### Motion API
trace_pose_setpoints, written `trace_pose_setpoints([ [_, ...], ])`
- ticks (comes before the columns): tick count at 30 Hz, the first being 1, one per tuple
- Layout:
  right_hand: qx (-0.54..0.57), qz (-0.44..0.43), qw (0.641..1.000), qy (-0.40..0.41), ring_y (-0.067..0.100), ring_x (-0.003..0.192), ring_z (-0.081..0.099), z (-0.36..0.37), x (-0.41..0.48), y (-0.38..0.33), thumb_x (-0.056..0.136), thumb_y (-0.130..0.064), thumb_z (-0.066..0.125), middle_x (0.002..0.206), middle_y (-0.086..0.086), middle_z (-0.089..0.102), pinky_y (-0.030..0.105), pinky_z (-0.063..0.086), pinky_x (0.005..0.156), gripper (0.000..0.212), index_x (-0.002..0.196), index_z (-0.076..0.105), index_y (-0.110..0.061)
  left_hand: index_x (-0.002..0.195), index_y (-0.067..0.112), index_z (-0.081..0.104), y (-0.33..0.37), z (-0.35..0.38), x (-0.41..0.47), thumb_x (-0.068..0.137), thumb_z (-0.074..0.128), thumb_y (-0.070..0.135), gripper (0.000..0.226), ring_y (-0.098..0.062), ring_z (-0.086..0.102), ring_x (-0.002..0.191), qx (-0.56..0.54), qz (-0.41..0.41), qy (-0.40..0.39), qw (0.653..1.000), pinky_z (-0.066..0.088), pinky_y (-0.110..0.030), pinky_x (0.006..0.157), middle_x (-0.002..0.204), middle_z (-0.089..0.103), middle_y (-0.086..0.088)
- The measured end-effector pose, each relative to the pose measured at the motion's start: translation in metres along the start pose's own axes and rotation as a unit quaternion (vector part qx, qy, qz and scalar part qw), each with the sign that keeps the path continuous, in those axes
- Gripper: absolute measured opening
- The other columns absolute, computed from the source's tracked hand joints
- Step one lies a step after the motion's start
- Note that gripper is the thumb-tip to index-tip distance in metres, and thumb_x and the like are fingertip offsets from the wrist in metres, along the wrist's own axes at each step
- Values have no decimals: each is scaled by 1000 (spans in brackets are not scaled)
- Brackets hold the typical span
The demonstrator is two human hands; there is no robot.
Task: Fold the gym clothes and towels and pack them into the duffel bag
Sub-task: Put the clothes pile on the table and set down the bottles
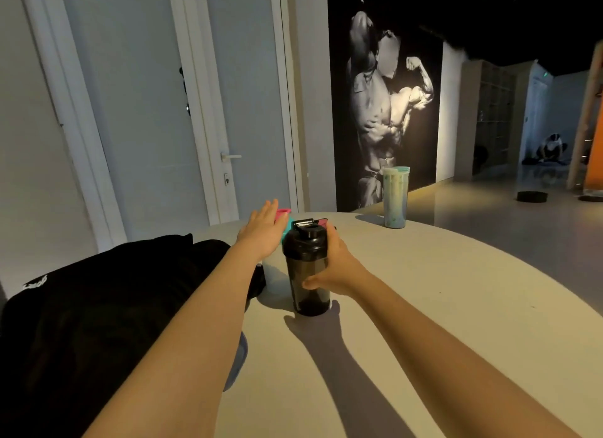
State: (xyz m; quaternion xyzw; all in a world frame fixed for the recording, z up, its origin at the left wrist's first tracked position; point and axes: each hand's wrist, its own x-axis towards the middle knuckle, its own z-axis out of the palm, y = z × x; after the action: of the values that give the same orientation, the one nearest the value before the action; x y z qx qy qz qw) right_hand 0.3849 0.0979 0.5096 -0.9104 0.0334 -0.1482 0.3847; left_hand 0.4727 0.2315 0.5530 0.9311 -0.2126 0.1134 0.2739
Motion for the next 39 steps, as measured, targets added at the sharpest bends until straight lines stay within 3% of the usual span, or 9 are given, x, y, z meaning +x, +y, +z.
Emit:
trace_pose_setpoints([
  [4,-6,-7,998,59,23,130,41,-9,-36,-5,77,-9,72,154,-1,22,35,43,100,93,147,15,-28,151,22,16,21,-7,-33,101,28,43,55,-21,21,143,-30,10,91,995,24,-46,115,157,20,1],
  [8,39,21,997,56,19,136,33,-26,-101,2,92,-12,54,153,-2,27,33,33,108,62,146,26,-24,141,16,38,43,-14,-91,102,33,35,43,-13,43,118,-74,48,107,990,38,-33,99,139,44,-2],
  [10,58,29,996,63,18,136,34,-37,-136,5,95,-20,51,152,-2,30,36,34,111,55,145,29,-24,140,15,39,53,-13,-123,102,33,34,43,-12,43,116,-88,50,64,993,36,-30,96,138,44,-3],
  [15,106,55,987,107,19,127,45,-77,-215,2,98,-28,47,144,-1,43,32,40,101,42,139,41,-23,140,11,42,94,-7,-201,102,35,32,44,-21,34,136,-161,52,-42,985,27,-28,108,146,39,-6],
  [21,91,69,979,168,16,121,50,-142,-311,8,98,-30,46,138,-3,50,28,41,96,37,134,48,-22,143,21,38,179,15,-282,103,29,38,45,-16,34,135,-199,80,-111,970,22,-22,104,149,36,2],
  [25,86,100,967,217,8,106,53,-186,-395,39,97,-26,49,125,-4,57,22,40,89,34,129,54,-18,142,19,40,241,43,-337,103,30,36,44,-14,36,133,-235,125,-151,952,22,-19,104,147,38,3],
  [27,96,127,956,249,9,104,55,-203,-441,64,95,-23,52,115,-6,59,21,40,86,32,126,57,-16,139,16,44,270,69,-365,103,32,33,42,-15,39,130,-253,146,-174,940,26,-22,107,143,43,1],
  [33,127,252,902,327,8,102,55,-215,-576,162,94,-15,53,114,-4,60,20,39,86,30,123,58,-13,128,4,54,336,184,-453,103,37,24,37,-21,47,123,-241,199,-276,909,29,-15,89,131,54,-12],
  [39,132,392,841,350,10,106,51,-184,-676,255,96,-16,50,119,0,58,22,37,88,32,127,55,-12,136,8,48,356,298,-531,103,35,31,42,-17,42,130,-200,182,-433,860,28,-20,102,140,48,-6],
])
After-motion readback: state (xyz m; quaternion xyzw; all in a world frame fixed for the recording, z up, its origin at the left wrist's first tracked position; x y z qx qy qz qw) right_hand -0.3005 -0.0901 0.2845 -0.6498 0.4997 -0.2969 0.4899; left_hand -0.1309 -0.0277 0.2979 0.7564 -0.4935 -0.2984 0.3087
